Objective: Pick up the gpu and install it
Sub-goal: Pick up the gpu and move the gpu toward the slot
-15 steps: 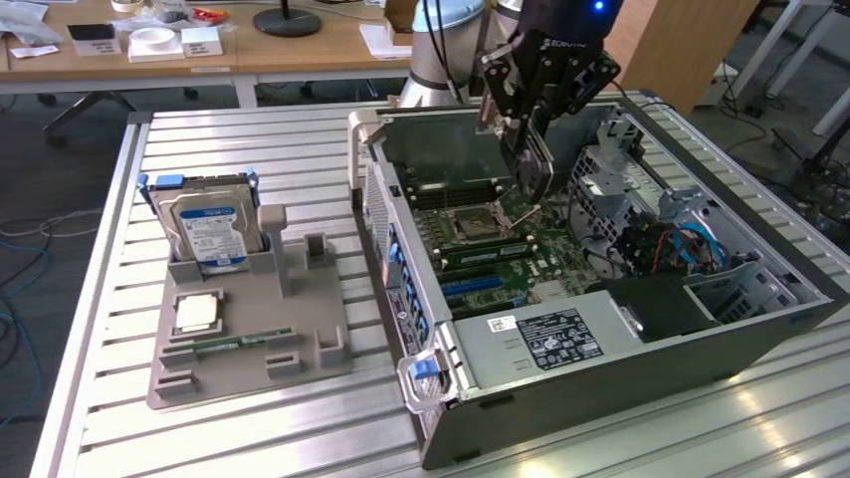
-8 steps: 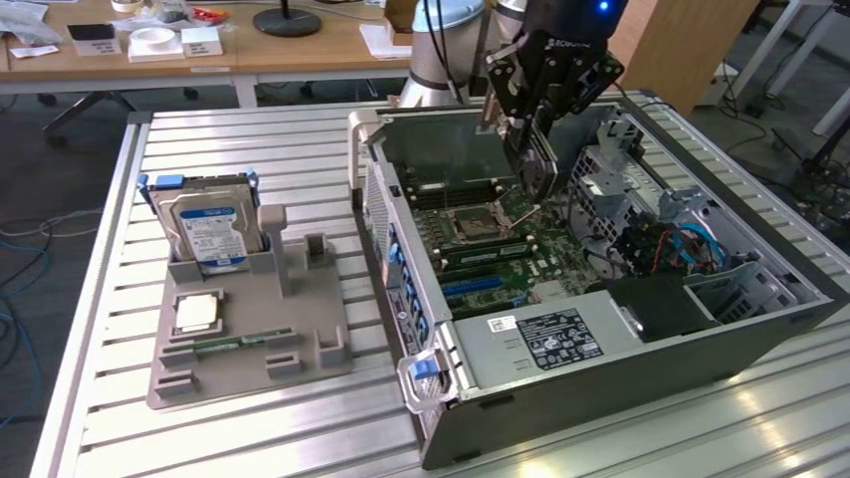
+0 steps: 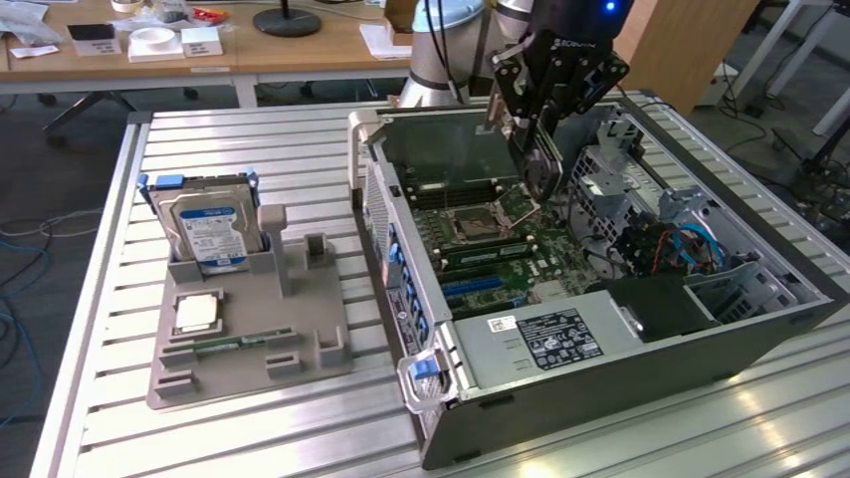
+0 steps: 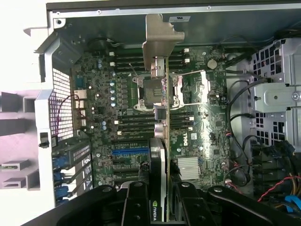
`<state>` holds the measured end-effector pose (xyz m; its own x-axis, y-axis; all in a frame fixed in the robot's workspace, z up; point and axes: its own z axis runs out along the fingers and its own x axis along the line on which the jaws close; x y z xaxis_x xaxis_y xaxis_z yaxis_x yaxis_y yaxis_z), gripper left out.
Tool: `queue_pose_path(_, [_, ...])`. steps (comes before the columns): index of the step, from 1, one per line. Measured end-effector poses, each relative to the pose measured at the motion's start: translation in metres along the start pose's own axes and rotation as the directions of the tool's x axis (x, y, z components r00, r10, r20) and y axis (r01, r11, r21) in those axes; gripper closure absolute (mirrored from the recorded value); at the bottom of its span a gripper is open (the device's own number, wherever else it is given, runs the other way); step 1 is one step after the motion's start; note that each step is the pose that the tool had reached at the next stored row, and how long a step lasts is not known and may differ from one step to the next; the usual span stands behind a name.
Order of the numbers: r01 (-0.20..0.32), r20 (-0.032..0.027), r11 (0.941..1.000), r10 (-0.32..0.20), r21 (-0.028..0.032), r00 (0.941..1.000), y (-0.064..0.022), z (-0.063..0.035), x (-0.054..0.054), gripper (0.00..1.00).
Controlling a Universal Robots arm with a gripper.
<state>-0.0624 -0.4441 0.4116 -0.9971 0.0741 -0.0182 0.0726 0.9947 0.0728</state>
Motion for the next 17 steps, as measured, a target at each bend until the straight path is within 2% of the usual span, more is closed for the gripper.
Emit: queue_pose_path(17, [0.004,-0.0002,1.0000,-0.004,0.0000,1.0000,0.0013,0.0006,-0.018,0.73])
